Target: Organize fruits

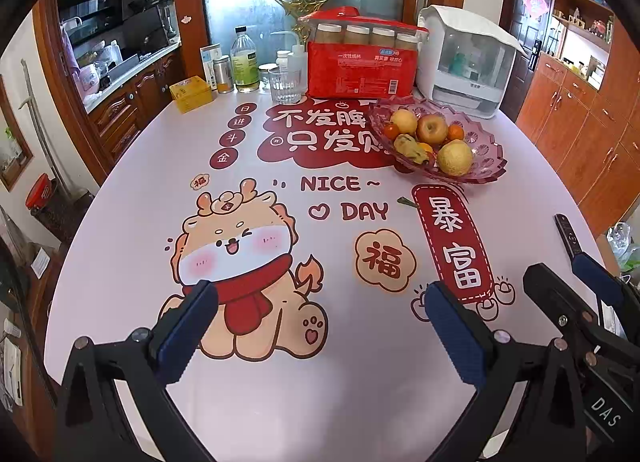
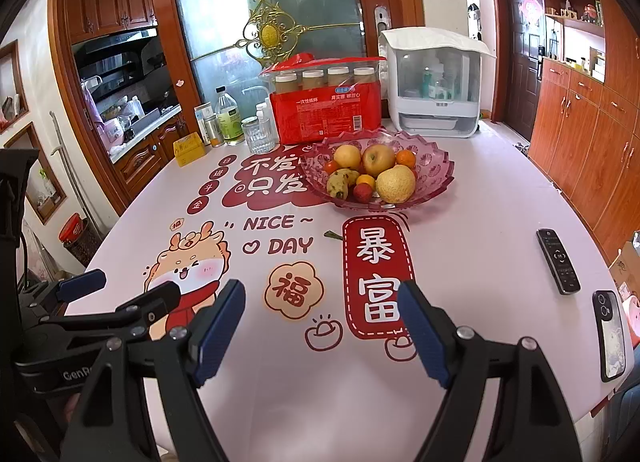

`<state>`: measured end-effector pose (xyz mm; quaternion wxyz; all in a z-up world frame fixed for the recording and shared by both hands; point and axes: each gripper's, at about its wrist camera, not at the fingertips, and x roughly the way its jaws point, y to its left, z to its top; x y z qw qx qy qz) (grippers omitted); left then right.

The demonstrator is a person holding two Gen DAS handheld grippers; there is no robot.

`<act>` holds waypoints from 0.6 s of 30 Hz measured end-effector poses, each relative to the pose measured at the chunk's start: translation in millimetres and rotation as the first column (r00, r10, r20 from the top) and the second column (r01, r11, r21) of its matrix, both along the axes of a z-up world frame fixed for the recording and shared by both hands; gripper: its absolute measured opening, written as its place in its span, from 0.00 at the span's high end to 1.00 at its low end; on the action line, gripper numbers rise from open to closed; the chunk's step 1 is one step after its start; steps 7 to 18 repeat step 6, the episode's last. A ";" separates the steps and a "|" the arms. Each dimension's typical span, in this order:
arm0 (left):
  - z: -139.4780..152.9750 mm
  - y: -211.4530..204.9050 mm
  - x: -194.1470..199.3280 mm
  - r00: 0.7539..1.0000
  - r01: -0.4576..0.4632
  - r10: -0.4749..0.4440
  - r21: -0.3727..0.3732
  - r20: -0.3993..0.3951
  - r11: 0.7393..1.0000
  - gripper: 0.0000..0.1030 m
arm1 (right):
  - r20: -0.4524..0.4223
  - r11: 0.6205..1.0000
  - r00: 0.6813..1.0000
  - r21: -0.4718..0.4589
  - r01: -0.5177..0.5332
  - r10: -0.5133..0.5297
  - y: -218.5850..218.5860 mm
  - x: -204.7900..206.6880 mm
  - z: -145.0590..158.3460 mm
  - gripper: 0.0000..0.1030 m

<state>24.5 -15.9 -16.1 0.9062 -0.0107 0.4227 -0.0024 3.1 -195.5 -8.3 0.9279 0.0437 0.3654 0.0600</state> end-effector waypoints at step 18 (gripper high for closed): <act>-1.7 1.0 -1.2 1.000 -0.001 0.001 -0.001 0.000 1.000 0.01 | 0.000 1.000 1.000 0.000 0.000 0.000 0.4 -1.3 -0.1 0.23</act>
